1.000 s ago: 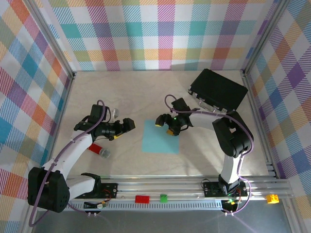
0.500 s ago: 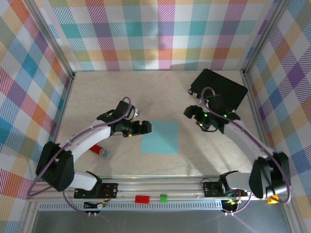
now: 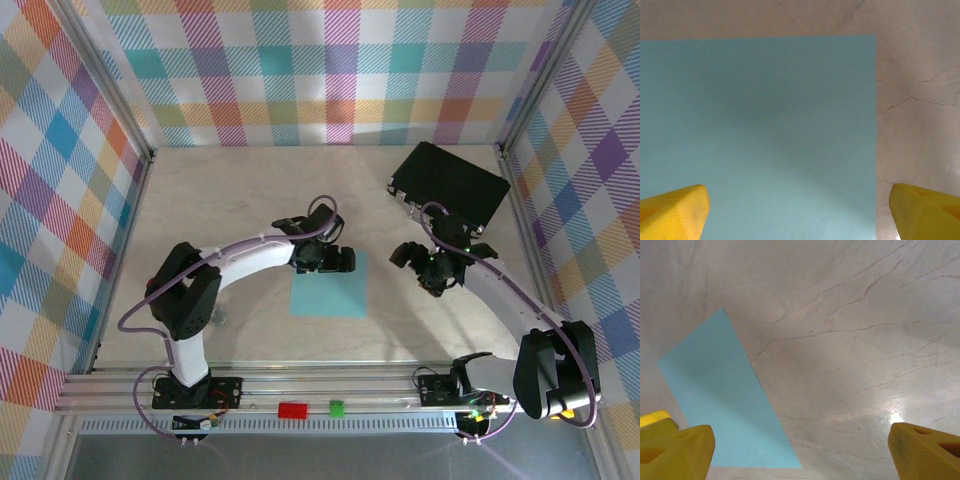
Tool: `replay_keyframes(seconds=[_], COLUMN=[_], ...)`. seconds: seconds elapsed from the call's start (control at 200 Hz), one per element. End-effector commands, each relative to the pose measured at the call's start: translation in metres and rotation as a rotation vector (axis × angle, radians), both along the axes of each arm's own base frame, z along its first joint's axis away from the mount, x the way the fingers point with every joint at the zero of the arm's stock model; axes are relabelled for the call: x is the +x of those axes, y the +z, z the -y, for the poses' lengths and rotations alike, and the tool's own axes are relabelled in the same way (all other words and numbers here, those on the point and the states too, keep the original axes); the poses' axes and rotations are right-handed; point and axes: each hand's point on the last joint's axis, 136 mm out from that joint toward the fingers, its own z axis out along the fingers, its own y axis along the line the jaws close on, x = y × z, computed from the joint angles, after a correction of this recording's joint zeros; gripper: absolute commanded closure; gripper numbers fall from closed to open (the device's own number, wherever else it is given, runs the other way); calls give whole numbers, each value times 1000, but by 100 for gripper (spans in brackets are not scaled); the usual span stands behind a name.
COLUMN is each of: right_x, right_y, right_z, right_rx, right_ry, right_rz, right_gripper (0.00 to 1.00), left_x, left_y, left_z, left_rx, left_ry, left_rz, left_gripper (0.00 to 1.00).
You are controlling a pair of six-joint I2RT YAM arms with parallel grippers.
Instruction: Fold a paper plane with a square sheet of paper (pick it up from the middle)
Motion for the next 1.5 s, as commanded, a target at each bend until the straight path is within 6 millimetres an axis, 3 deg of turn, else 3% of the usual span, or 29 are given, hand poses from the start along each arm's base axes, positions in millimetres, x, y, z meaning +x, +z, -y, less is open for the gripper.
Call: replay_keyframes(seconds=[0.0, 0.145, 0.355, 0.595, 0.97, 1.305, 1.495], right_x=[5, 14, 15, 10, -1, -3, -7], right_y=[8, 19, 26, 31, 21, 14, 8], right_z=[7, -5, -21, -23, -29, -33, -33], right_rx=[-37, 24, 29, 6, 5, 42, 50], right_ry=[-46, -23, 61, 129, 223, 216, 202], right_rz=[18, 93, 138, 177, 140, 115, 93], right_gripper=[9, 7, 3, 1, 1, 1, 1], left_x=[-8, -14, -21, -21, -13, -8, -14], left_y=[-12, -23, -23, -36, -30, -40, -54], left_z=[-3, -10, -20, -22, -17, -16, -19], left_rx=[98, 158, 198, 231, 242, 301, 325], left_ry=[11, -15, -59, -30, 55, 38, 29], left_rz=[-21, -50, -62, -109, -84, -104, -132], left_gripper=[6, 6, 4, 4, 2, 2, 2])
